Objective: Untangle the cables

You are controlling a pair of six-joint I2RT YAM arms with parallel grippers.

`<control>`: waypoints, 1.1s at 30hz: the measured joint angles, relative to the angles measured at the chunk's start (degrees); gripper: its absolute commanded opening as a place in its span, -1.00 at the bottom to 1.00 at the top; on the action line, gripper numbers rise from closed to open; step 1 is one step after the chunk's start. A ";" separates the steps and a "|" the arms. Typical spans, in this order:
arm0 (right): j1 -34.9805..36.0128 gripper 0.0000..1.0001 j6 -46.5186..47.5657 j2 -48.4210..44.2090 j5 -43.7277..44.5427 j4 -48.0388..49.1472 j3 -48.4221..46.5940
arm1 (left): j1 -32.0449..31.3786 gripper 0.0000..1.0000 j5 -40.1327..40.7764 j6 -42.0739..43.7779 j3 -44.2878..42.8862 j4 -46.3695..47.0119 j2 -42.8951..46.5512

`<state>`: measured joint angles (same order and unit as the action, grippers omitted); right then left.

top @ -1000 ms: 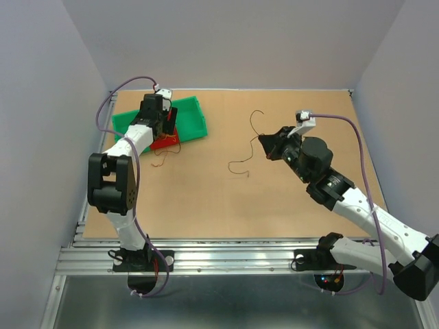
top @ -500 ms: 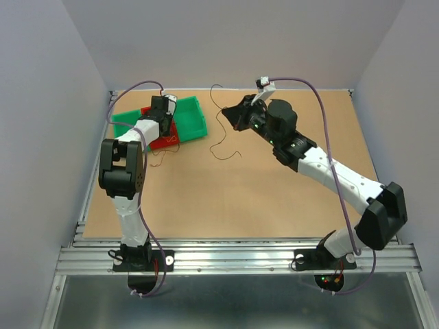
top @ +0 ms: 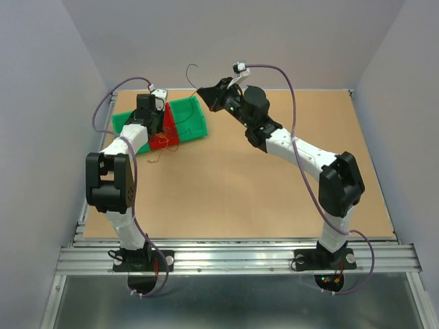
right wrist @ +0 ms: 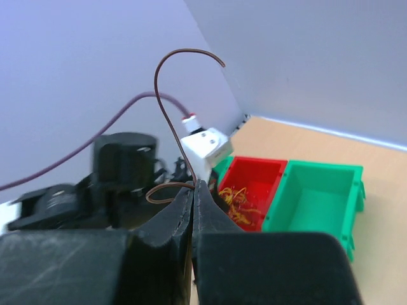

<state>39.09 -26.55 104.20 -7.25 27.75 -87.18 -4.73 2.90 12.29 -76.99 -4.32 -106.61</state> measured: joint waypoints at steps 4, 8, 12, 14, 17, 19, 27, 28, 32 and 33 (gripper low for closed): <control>0.00 -0.99 -0.26 4.87 1.14 2.27 -4.87 | 0.26 -1.00 -3.19 -0.44 4.13 1.57 9.73; 0.00 -0.99 -0.22 9.94 3.02 4.81 -9.64 | 0.35 -1.00 -5.49 -0.83 5.03 3.02 19.17; 0.00 -0.99 0.26 14.86 4.76 6.01 -14.32 | 0.35 -1.00 -5.81 -0.92 7.13 3.23 25.22; 0.00 -0.99 0.68 16.70 6.08 6.12 -15.56 | 0.35 -1.00 -6.01 -0.92 9.22 2.62 27.76; 0.00 -0.99 1.40 18.84 7.78 6.21 -17.09 | 0.35 -1.00 -7.10 -0.90 12.00 0.79 30.86; 0.00 -0.99 1.97 19.85 8.66 6.25 -17.77 | 0.35 -1.00 -8.48 -0.81 13.70 -1.16 33.24; 0.00 -0.99 3.34 23.74 10.34 6.27 -21.22 | 0.33 -1.00 -11.54 -0.76 15.61 -5.40 43.82; 0.00 -0.99 3.37 23.80 10.45 6.14 -21.62 | 0.33 -1.00 -12.20 -0.61 15.61 -5.70 45.03; 0.00 -0.99 3.43 23.80 10.58 6.34 -24.26 | 0.35 -1.00 -18.01 1.36 15.63 -6.71 49.20; 0.00 -0.99 3.43 23.91 10.67 6.43 -25.40 | 0.33 -1.00 -20.09 2.29 15.74 -6.78 49.72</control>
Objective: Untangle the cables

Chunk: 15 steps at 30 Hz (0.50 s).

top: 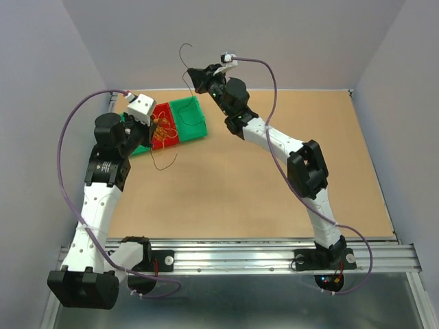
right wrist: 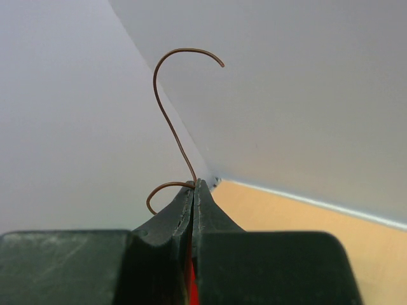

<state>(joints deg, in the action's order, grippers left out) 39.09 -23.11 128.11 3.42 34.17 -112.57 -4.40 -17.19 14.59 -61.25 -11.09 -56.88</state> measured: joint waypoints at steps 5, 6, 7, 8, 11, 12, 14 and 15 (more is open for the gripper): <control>0.00 -0.99 0.28 0.63 0.35 1.40 -5.18 | -0.02 -1.00 -10.47 5.27 2.45 -1.29 0.42; 0.00 -0.99 0.42 0.63 0.59 1.51 -5.64 | -0.07 -1.00 -12.68 6.71 3.30 -1.90 0.44; 0.00 -0.99 0.44 0.68 0.74 1.57 -6.01 | -0.15 -1.00 -14.19 7.67 4.02 -2.34 0.46; 0.00 -0.99 0.46 0.81 0.87 1.70 -6.43 | -0.44 -1.00 -15.65 8.85 4.76 -2.89 0.50; 0.00 -0.99 0.48 1.97 1.11 2.01 -8.41 | -1.73 -1.00 -19.78 12.17 6.80 -4.68 0.90; 0.00 -0.99 0.48 2.45 1.20 2.34 -8.66 | -2.54 -1.00 -20.85 13.31 7.52 -5.29 1.49; 0.00 -0.99 0.48 2.95 1.44 2.32 -8.66 | -3.85 -1.00 -22.12 14.67 8.37 -5.97 2.60; 0.00 -0.99 0.50 3.37 1.62 2.38 -8.66 | -4.81 -1.00 -22.49 15.23 8.68 -6.34 3.26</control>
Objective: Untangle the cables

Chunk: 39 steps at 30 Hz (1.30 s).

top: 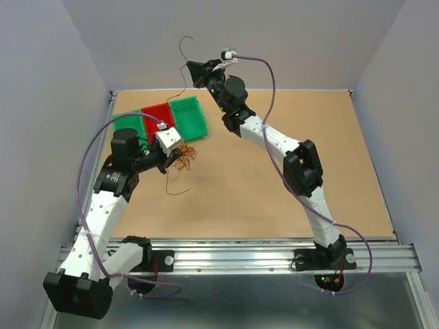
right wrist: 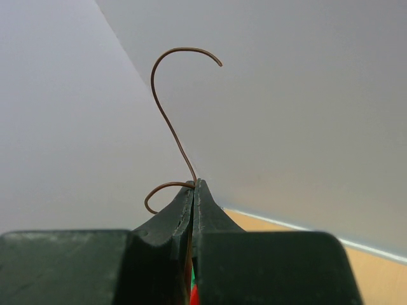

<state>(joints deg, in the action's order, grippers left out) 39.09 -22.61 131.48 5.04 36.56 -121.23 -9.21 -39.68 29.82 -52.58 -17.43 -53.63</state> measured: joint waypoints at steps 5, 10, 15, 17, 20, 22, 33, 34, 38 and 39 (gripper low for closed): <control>0.00 -0.99 0.61 1.99 1.40 -0.07 0.04 | -2.40 -1.00 -0.81 1.40 0.48 0.00 1.77; 0.00 -0.99 2.58 2.91 3.34 0.17 1.81 | -2.40 -1.00 -0.59 1.53 1.42 0.63 1.73; -0.07 -0.99 5.09 2.93 4.66 1.05 6.21 | -2.71 -1.00 -0.39 1.90 3.10 1.53 0.81; -0.11 -0.99 6.01 2.93 4.63 1.18 8.50 | -2.93 -1.00 -0.39 2.05 3.34 1.68 -0.17; -0.13 -0.99 7.50 2.93 4.13 0.87 12.22 | -3.41 -1.00 -0.37 2.29 3.45 1.77 -1.31; -0.13 -0.99 8.26 3.19 3.23 -0.63 13.07 | -3.50 -1.00 -0.37 2.34 3.50 1.77 -1.36; 0.50 -0.99 11.82 11.47 2.32 -19.41 4.04 | -3.56 -1.00 0.92 1.55 3.50 4.26 -3.23; 0.74 -0.99 11.87 12.35 2.45 -21.46 2.97 | -3.56 -1.00 1.16 1.44 3.50 4.39 -3.58; 1.51 -0.99 11.69 14.51 2.40 -26.99 0.74 | -3.58 -1.00 1.81 1.20 3.74 4.81 -4.09; 1.62 -0.99 11.63 15.34 2.21 -28.35 -0.39 | -3.58 -1.00 1.86 1.20 3.85 4.87 -4.09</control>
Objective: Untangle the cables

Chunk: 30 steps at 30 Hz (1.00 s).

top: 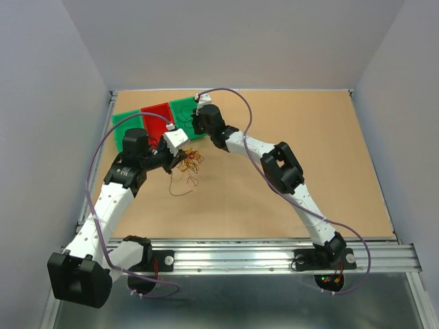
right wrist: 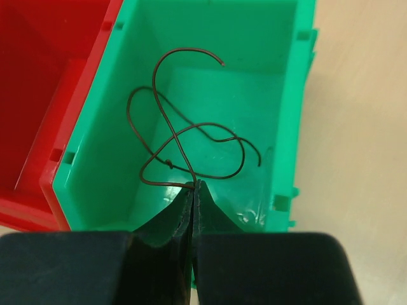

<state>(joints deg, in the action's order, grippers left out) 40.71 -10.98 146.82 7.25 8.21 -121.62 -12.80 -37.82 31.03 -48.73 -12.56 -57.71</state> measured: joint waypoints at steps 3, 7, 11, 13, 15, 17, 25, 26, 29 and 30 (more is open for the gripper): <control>0.26 -0.98 -0.59 1.90 -0.96 -2.82 -2.60 | 0.00 -1.00 0.24 -0.02 0.39 0.15 -0.04; 0.39 -0.97 -1.03 3.26 -1.77 -4.63 -4.39 | 0.00 -1.00 0.46 -0.02 0.42 0.35 -0.13; 0.39 -0.71 -1.25 3.37 -2.08 -5.62 -4.92 | -0.02 -1.00 0.57 0.00 0.42 0.55 -0.28; 0.39 -0.64 -1.40 3.34 -2.16 -5.95 -4.98 | -0.15 -1.00 0.70 0.00 0.42 0.63 -0.28; 0.35 -0.47 -1.27 3.34 -2.43 -6.03 -5.07 | -0.33 -1.00 0.81 0.00 0.42 0.72 -0.28; 0.37 -0.33 -1.25 3.23 -2.75 -6.10 -5.07 | -0.35 -1.00 0.83 0.00 0.44 0.74 -0.28; 0.61 0.07 -0.79 -1.27 -4.20 -7.85 -4.02 | -0.39 -1.00 0.98 0.00 0.50 0.79 -0.28; 0.63 0.10 -0.79 -2.71 -4.24 -7.72 -3.10 | -0.37 -1.00 1.01 0.00 0.50 0.76 -0.28; 0.63 0.21 -0.79 -7.74 -4.26 -7.56 0.17 | -0.39 -1.00 1.03 0.00 0.52 0.79 -0.28; 0.63 0.26 -0.76 -9.35 -4.26 -7.39 1.49 | -0.39 -1.00 1.03 0.00 0.52 0.79 -0.31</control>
<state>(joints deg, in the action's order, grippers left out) 41.34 -11.75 137.47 2.98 0.82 -120.14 -13.19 -36.80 31.03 -48.21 -11.77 -58.02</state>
